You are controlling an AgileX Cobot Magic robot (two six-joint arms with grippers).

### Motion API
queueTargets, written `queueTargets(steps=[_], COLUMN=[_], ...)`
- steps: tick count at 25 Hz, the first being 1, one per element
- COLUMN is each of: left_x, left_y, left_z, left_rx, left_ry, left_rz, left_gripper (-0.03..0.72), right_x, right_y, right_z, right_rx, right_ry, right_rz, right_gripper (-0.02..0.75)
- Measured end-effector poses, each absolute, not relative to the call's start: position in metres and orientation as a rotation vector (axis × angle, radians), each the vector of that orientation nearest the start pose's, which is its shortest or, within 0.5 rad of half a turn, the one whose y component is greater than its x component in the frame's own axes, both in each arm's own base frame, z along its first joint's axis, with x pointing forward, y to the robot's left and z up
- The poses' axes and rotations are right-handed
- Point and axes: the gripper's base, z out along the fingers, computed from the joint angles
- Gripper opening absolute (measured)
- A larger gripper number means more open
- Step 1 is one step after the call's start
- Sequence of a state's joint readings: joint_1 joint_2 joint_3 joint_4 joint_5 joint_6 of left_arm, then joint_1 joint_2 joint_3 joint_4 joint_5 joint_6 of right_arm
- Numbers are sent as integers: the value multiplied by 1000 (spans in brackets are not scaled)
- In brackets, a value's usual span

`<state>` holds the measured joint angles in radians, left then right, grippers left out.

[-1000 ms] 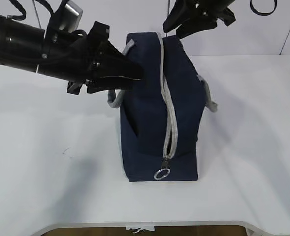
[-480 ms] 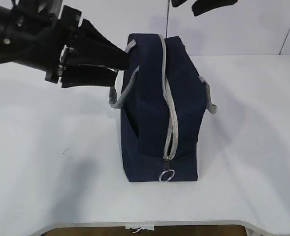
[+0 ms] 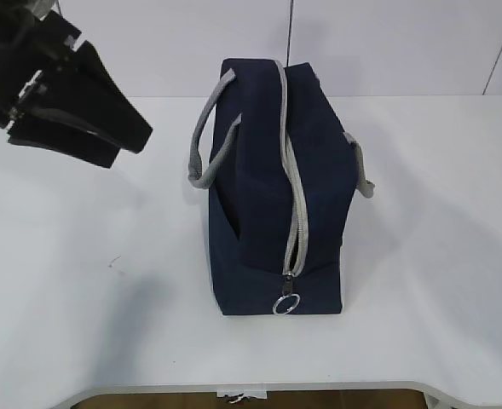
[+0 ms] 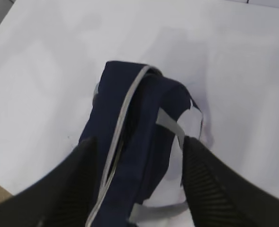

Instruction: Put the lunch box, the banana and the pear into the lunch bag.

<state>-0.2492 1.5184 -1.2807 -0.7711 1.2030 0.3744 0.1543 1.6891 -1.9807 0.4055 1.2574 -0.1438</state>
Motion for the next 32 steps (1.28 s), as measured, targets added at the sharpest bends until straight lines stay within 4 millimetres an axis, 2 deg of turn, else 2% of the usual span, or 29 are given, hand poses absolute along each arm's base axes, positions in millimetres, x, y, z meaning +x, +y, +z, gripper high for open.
queueTargets(steps=[1, 5, 8, 9, 10, 11, 13, 16, 19, 21, 26, 28, 32], left_x=[270, 254, 241, 238, 235, 234, 229, 224, 222, 221, 221, 221, 221], left_y=[-130, -129, -133, -133, -133, -133, -131, -130, -129, -129, -129, -129, -129], left_z=[327, 332, 341, 344, 346, 348, 353, 359, 361, 362, 362, 362, 362], left_rx=[557, 580, 609, 609, 612, 613, 613, 614, 615, 616, 616, 616, 616], left_ry=[2677, 2755, 2742, 2736, 2730, 2726, 2709, 2688, 2679, 2678, 2678, 2678, 2678], left_rz=[-977, -750, -711, -710, -710, -706, -705, -707, -708, -708, -708, -708, -708], left_gripper=[445, 435, 435, 435, 434, 434, 433, 433, 433, 433, 433, 433, 433], right_x=[324, 287, 252, 252, 234, 230, 213, 192, 181, 180, 185, 192, 193], right_y=[87, 88, 87, 87, 85, 84, 77, 67, 63, 62, 61, 60, 57], right_z=[446, 436, 427, 427, 419, 415, 397, 362, 339, 331, 331, 328, 314], right_rx=[-390, -433, -443, -443, -436, -428, -436, -446, -436, -431, -405, -374, -365], right_ry=[2402, 2440, 2361, 2361, 2308, 2295, 2244, 2185, 2175, 2165, 2097, 1950, 1894], right_rz=[509, 445, 390, 390, 381, 380, 342, 275, 259, 248, 236, 193, 157], right_gripper=[447, 447, 448, 448, 448, 448, 448, 447, 447, 447, 447, 448, 448])
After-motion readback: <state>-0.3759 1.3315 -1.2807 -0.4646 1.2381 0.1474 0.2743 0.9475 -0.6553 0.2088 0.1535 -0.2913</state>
